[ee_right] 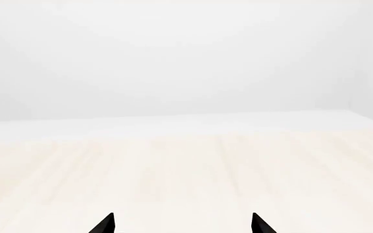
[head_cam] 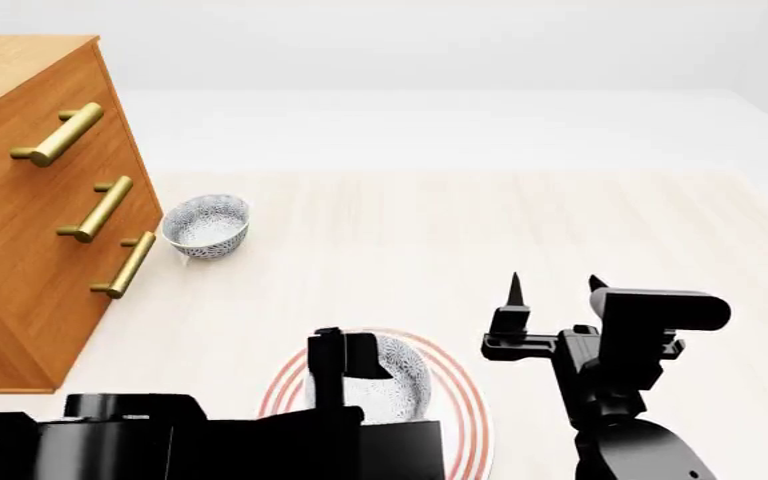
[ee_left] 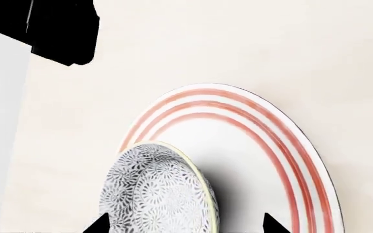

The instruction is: Put the bowl in the middle on the plate.

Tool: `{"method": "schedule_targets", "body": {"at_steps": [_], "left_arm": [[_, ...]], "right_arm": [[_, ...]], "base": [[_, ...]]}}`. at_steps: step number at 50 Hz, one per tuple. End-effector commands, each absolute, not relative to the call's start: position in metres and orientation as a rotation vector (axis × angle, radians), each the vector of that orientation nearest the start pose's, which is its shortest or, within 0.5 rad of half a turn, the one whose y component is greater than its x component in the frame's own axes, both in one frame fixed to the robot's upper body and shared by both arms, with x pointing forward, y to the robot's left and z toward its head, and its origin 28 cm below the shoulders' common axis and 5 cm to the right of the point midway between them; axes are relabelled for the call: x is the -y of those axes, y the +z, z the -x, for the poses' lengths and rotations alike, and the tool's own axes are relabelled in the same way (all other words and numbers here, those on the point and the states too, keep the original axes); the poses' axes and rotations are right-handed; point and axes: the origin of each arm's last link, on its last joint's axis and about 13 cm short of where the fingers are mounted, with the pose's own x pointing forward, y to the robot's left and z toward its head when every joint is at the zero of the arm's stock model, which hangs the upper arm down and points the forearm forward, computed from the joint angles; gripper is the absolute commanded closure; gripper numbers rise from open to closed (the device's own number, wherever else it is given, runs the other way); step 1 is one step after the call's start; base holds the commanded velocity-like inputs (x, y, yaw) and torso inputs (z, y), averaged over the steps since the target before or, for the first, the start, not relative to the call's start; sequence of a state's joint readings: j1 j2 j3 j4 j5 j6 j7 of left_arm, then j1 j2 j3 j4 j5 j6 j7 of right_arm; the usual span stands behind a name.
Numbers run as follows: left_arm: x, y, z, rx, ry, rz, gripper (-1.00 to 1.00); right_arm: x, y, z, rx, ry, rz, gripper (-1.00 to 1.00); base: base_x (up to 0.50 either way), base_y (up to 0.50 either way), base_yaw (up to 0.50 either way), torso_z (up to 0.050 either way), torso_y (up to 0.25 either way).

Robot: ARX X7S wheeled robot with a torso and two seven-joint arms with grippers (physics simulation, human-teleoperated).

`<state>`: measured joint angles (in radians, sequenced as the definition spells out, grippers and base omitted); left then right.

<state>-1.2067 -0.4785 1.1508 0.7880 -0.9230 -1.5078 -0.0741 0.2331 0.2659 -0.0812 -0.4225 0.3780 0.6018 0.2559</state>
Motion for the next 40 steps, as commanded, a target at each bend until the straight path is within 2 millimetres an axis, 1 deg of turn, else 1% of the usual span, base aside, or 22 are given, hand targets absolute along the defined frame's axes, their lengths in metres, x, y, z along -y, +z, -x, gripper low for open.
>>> {"method": "schedule_targets", "body": {"at_steps": [1,3,4,5,7,9,10,12,14,15,16,20,22,24,26,27,29,32,34,37,39,40], "left_arm": [[-0.172,0.234,-0.206,-0.314,-1.025,-1.086,-1.0],[-0.176,0.243,-0.211,-0.297,-0.995,-1.029,-1.0],[-0.178,0.246,-0.211,-0.301,-1.0,-1.002,-1.0],[-0.183,0.256,-0.211,-0.276,-1.041,-0.933,-1.0],[-0.188,0.265,-0.213,-0.266,-1.051,-0.847,-1.0],[-0.192,0.272,-0.216,-0.265,-1.02,-0.786,-1.0],[-0.196,0.278,-0.221,-0.242,-0.981,-0.72,-1.0],[-0.2,0.282,-0.226,-0.202,-0.922,-0.646,-1.0],[-0.204,0.284,-0.231,-0.198,-0.876,-0.587,-1.0],[-0.209,0.286,-0.235,-0.165,-0.83,-0.508,-1.0],[-0.212,0.288,-0.236,-0.19,-0.824,-0.442,-1.0],[-0.224,0.289,-0.246,-0.142,-0.689,-0.333,-1.0],[-0.227,0.29,-0.251,-0.152,-0.652,-0.25,-1.0],[-0.231,0.286,-0.26,-0.115,-0.564,-0.195,-1.0],[-0.233,0.283,-0.265,-0.147,-0.53,-0.139,-1.0],[-0.234,0.281,-0.267,-0.116,-0.488,-0.141,-1.0],[-0.236,0.276,-0.273,-0.145,-0.399,-0.06,-1.0],[-0.238,0.272,-0.272,-0.138,-0.388,0.008,-1.0],[-0.24,0.265,-0.272,-0.112,-0.339,0.06,-1.0],[-0.239,0.257,-0.271,-0.056,-0.282,0.09,-1.0],[-0.238,0.247,-0.27,-0.055,-0.249,0.072,-1.0],[-0.236,0.236,-0.27,-0.034,-0.221,0.065,-1.0]], "right_arm": [[0.119,0.116,-0.239,0.009,-0.017,-0.034,-1.0],[0.12,0.117,-0.239,0.012,-0.02,-0.035,-1.0],[0.12,0.117,-0.239,0.012,-0.022,-0.034,-1.0],[0.12,0.117,-0.239,0.013,-0.023,-0.034,-1.0],[0.12,0.116,-0.239,0.011,-0.023,-0.034,-1.0],[0.12,0.116,-0.239,0.01,-0.023,-0.033,-1.0],[0.12,0.116,-0.239,0.012,-0.024,-0.032,-1.0],[0.12,0.118,-0.239,0.016,-0.025,-0.03,-1.0],[0.121,0.118,-0.239,0.017,-0.026,-0.03,-1.0],[0.121,0.119,-0.239,0.019,-0.027,-0.029,-1.0],[0.121,0.118,-0.239,0.019,-0.027,-0.028,-1.0],[0.121,0.117,-0.239,0.015,-0.028,-0.028,-1.0],[0.121,0.117,-0.239,0.016,-0.028,-0.028,-1.0],[0.121,0.118,-0.24,0.017,-0.027,-0.029,-1.0],[0.121,0.118,-0.241,0.016,-0.026,-0.026,-1.0],[0.12,0.118,-0.241,0.017,-0.025,-0.025,-1.0],[0.12,0.119,-0.241,0.018,-0.025,-0.021,-1.0],[0.121,0.119,-0.241,0.019,-0.028,-0.021,-1.0],[0.121,0.12,-0.241,0.022,-0.03,-0.021,-1.0],[0.121,0.121,-0.242,0.024,-0.03,-0.016,-1.0],[0.121,0.124,-0.242,0.031,-0.032,-0.01,-1.0],[0.121,0.129,-0.243,0.047,-0.035,-0.003,-1.0]], "base": [[0.0,0.0,0.0,0.0,0.0],[0.0,0.0,0.0,0.0,0.0],[0.0,0.0,0.0,0.0,0.0],[0.0,0.0,0.0,0.0,0.0],[0.0,0.0,0.0,0.0,0.0],[0.0,0.0,0.0,0.0,0.0],[0.0,0.0,0.0,0.0,0.0],[0.0,0.0,0.0,0.0,0.0],[0.0,0.0,0.0,0.0,0.0],[0.0,0.0,0.0,0.0,0.0],[0.0,0.0,0.0,0.0,0.0],[0.0,0.0,0.0,0.0,0.0],[0.0,0.0,0.0,0.0,0.0],[0.0,0.0,0.0,0.0,0.0],[0.0,0.0,0.0,0.0,0.0],[0.0,0.0,0.0,0.0,0.0],[0.0,0.0,0.0,0.0,0.0],[0.0,0.0,0.0,0.0,0.0],[0.0,0.0,0.0,0.0,0.0],[0.0,0.0,0.0,0.0,0.0],[0.0,0.0,0.0,0.0,0.0],[0.0,0.0,0.0,0.0,0.0]]}}
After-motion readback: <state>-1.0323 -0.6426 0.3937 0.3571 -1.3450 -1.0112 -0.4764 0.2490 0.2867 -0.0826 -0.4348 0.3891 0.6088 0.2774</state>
